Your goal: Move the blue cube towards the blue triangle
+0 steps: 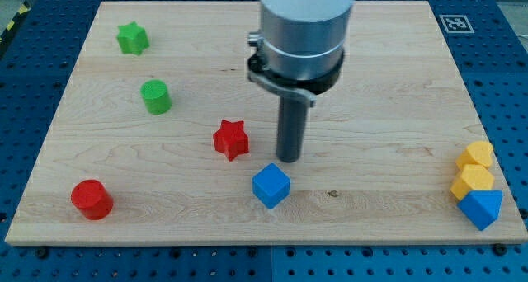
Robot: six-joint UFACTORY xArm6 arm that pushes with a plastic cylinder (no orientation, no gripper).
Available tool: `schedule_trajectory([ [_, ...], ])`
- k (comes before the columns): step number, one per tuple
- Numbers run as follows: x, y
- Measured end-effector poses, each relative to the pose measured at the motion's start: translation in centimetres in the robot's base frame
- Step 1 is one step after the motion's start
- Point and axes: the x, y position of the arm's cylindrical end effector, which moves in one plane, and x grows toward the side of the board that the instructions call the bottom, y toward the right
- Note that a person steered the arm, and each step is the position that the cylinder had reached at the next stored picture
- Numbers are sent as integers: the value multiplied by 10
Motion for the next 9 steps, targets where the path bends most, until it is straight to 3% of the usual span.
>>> schedule_trajectory([
  [2, 5, -68],
  [3, 38, -80],
  [4, 41, -44],
  [9, 46, -21],
])
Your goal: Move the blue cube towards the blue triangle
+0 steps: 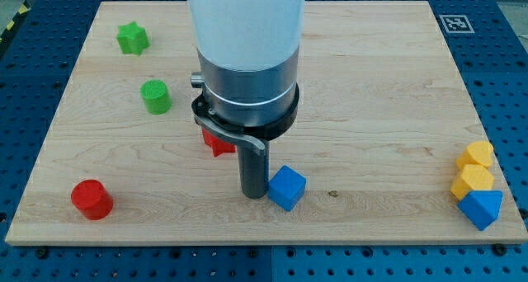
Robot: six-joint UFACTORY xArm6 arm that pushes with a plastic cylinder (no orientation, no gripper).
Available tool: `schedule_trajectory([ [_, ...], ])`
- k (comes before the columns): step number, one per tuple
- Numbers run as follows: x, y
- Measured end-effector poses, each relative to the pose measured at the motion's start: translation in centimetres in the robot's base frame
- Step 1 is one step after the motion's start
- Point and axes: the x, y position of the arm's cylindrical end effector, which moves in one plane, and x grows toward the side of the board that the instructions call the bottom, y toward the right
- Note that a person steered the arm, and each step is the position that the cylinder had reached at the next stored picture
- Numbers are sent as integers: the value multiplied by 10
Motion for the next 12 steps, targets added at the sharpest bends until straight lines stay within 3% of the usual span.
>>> schedule_trajectory([
  [5, -5, 42],
  [7, 25, 40],
  [12, 8, 66],
])
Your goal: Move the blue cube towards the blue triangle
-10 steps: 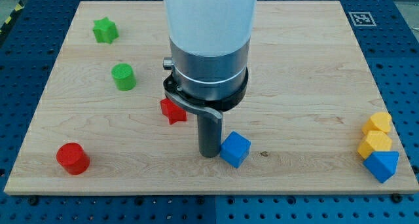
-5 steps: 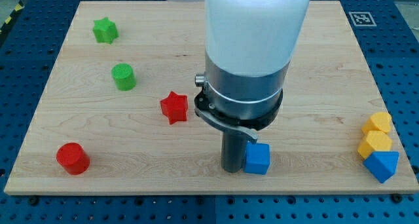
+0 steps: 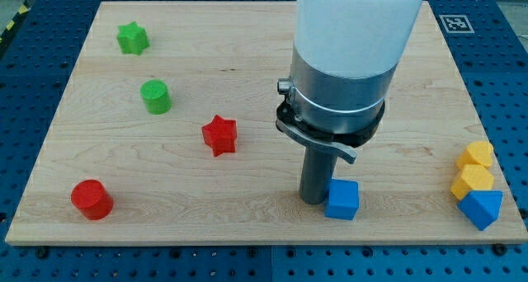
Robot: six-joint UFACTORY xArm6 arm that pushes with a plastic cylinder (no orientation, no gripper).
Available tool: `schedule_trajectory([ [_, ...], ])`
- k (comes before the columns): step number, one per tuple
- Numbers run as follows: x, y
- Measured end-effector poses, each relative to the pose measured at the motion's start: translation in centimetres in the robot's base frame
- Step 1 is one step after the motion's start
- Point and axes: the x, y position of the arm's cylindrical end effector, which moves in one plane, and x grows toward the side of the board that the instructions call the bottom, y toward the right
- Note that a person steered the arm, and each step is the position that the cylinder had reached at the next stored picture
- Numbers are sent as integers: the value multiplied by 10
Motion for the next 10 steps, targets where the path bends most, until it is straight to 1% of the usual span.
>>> schedule_trajectory([
  [2, 24, 2],
  [3, 20, 14],
  [4, 16, 14],
  [5, -3, 7],
  [6, -5, 28],
  [8, 11, 29],
  [10, 11, 80],
])
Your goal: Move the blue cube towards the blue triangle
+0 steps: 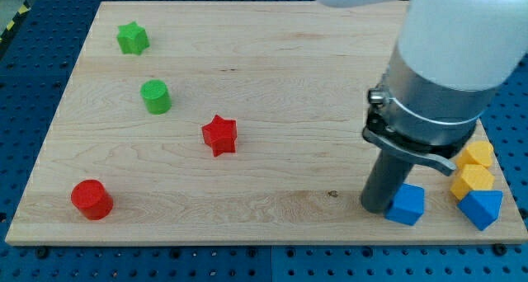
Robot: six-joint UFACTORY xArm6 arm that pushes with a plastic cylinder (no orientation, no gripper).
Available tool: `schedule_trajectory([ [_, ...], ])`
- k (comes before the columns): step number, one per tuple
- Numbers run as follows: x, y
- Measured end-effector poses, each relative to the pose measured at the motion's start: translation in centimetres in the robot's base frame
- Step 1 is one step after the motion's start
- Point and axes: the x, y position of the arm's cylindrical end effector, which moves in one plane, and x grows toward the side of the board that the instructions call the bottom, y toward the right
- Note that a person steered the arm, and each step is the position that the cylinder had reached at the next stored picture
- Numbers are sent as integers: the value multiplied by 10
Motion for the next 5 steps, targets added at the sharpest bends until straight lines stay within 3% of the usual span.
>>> schedule_trajectory([
  [5, 15, 35],
])
